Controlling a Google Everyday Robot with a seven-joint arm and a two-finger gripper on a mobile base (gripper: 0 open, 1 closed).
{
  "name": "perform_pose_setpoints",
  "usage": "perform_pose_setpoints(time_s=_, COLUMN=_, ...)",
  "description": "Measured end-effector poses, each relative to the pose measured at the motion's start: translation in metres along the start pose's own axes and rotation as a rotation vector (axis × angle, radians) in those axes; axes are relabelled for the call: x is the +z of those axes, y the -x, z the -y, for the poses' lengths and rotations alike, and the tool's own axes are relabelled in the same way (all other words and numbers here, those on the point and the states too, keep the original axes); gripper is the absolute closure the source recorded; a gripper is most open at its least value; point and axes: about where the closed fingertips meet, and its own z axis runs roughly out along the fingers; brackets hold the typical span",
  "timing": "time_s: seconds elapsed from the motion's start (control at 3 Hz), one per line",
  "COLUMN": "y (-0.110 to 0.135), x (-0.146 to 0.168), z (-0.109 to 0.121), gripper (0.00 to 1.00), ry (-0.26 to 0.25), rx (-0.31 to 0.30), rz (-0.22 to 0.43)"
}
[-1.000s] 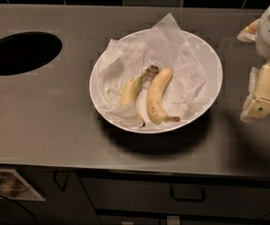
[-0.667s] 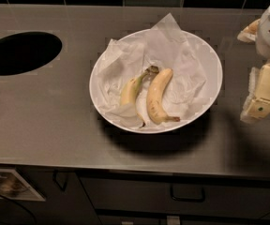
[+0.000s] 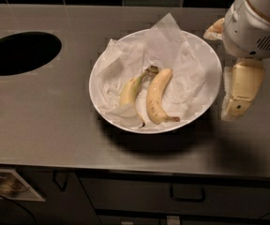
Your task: Pick banana from white bowl
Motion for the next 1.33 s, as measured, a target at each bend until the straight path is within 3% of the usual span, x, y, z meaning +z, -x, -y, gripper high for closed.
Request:
perform_pose_setpoints(time_s=0.33, y=0.028, x=0.011, z=0.0, gripper=0.0, ry=0.032, rx=-0.126, rz=0.037)
perform_pose_setpoints(time_s=0.67, y=0.04, x=0.016, z=0.007, gripper=0.1, ry=0.052, rx=-0.174, rz=0.038)
perform_pose_setpoints(time_s=1.0, y=0.056, x=0.022, z=0.018, gripper=0.12, ry=0.073, rx=-0.237, rz=0.041)
perform_pose_setpoints(time_s=1.33, y=0.075, x=0.034, z=0.031, gripper=0.3, ry=0.103, rx=-0.293, rz=0.059)
